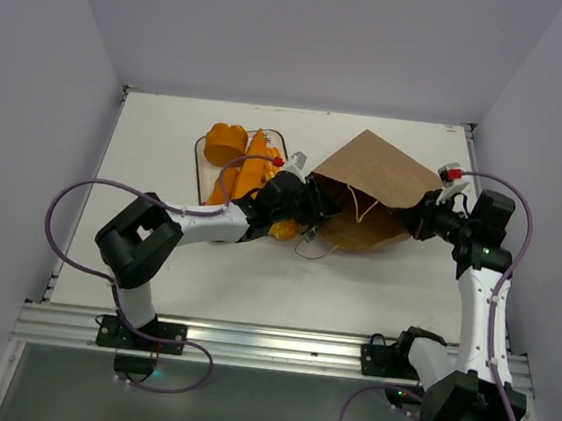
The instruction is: Take the fake bread out of the paper bag
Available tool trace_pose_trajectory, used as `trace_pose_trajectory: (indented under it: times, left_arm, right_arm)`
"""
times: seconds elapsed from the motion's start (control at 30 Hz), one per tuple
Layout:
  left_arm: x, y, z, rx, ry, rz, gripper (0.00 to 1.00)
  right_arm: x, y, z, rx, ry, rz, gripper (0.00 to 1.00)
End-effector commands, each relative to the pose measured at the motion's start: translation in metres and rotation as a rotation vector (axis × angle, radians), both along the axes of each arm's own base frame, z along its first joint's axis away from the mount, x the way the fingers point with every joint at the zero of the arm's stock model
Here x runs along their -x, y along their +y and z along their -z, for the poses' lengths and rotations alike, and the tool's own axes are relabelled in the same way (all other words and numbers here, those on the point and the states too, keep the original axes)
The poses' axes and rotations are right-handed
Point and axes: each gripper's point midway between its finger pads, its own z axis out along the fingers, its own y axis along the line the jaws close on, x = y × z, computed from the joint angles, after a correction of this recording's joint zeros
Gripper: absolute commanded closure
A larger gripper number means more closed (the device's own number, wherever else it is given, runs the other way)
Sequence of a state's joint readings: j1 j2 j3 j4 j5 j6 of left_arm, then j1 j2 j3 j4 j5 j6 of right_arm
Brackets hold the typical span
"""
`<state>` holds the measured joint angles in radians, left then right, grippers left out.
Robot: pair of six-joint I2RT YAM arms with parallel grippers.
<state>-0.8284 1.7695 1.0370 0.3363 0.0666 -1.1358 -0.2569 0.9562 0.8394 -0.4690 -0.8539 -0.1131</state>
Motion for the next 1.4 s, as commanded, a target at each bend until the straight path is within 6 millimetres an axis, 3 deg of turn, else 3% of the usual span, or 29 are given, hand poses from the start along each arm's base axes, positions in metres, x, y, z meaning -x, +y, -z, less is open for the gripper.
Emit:
trace_pose_trajectory:
  times: [0.0, 0.43, 0.93, 1.37]
  left_arm:
    - [-0.021, -0.015, -0.035, 0.087, -0.077, -0.05, 0.53]
    - [-0.037, -0.031, -0.018, 0.073, -0.081, -0.053, 0.51]
    - [-0.043, -0.038, -0.029, 0.123, -0.122, -0.054, 0.51]
    - [-0.058, -0.044, -0.01, 0.072, -0.104, -0.086, 0.5]
  right_arm:
    - [0.002, 0.007, -0.006, -0.027, -0.019, -0.005, 1.0]
    - [0.005, 0.014, 0.0, -0.013, -0.014, -0.023, 1.0]
    - [0.004, 0.021, 0.01, 0.004, 0.001, -0.033, 1.0]
    - [0.012, 0.037, 0.008, -0.01, 0.006, -0.122, 1.0]
